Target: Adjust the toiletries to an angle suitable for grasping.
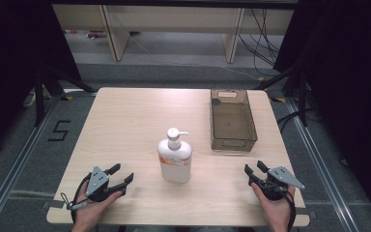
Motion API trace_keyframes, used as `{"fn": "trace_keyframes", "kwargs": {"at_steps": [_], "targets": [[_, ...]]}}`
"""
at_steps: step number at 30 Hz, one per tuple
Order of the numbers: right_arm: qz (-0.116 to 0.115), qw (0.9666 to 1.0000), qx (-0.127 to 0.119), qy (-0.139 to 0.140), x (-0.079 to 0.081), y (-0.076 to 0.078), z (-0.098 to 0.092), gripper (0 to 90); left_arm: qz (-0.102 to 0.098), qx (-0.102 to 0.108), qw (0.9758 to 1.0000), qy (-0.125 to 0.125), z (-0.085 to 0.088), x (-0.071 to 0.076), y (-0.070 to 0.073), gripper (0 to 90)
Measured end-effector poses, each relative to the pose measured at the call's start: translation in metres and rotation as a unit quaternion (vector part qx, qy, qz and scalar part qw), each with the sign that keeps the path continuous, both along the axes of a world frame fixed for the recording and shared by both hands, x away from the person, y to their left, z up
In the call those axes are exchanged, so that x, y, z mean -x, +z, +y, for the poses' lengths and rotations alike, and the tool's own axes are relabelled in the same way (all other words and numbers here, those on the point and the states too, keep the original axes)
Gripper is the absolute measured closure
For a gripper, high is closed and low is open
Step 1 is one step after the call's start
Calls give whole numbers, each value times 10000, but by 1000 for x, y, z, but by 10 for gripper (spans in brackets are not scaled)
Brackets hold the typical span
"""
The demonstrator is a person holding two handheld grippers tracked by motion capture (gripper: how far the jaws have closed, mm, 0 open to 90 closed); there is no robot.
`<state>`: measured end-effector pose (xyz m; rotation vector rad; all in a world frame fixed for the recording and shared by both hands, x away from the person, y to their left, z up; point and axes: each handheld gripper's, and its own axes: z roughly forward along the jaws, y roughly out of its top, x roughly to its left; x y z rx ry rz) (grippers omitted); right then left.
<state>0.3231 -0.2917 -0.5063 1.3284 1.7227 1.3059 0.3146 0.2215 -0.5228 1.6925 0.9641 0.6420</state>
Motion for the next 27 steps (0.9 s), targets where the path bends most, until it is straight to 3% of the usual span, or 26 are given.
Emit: {"fn": "trace_keyframes", "kwargs": {"at_steps": [2,3,4,5,7,8,9,12,15,16,17,18,19,20,22,25,26,27], "targets": [[-131,9998,-3,178,3,5,11,529,5,26,10000,6,1,-1,0,384],[-131,9998,-3,178,3,5,11,529,5,26,10000,6,1,-1,0,386],[-120,9990,-28,429,8,10,23,624,4,65,10000,27,1,-2,0,391],[-120,9990,-28,429,8,10,23,624,4,65,10000,27,1,-2,0,394],[-50,9980,-91,626,13,16,37,718,1,50,10000,29,1,-2,0,400],[-100,9975,15,697,13,18,42,749,-5,22,10000,16,1,-1,0,405],[-170,9963,-1,842,14,20,49,795,-3,13,10000,11,0,-1,0,411],[-84,9932,-16,1157,22,27,70,897,-18,-96,10000,-2,-1,-1,0,423],[-156,9856,-105,1678,26,34,99,900,-29,-121,9999,-16,-1,-1,1,427],[-156,9856,-105,1678,26,34,99,900,-32,-123,9999,-22,-2,-1,1,427],[-222,9826,-124,1842,26,36,106,900,-46,-128,9999,-37,-2,-1,1,428],[-225,9826,-46,1844,27,38,112,900,-55,-117,9999,-60,-3,-1,1,433],[-93,9793,-152,2017,29,40,120,900,-71,-104,9999,-92,-4,0,0,436],[-165,9785,-62,2054,29,42,124,900,-74,-104,9998,-132,-5,0,0,436],[-130,9740,-178,2255,30,47,141,900,-71,-159,9998,-136,-6,1,1,436],[-234,9716,-131,2350,28,48,148,900,-74,-132,9998,-141,-7,0,0,435],[-187,9723,-163,2325,29,49,152,900,-74,-139,9998,-139,-6,0,1,435],[-218,9701,-152,2412,27,50,155,900,-64,-134,9998,-135,-6,0,1,434]]}}
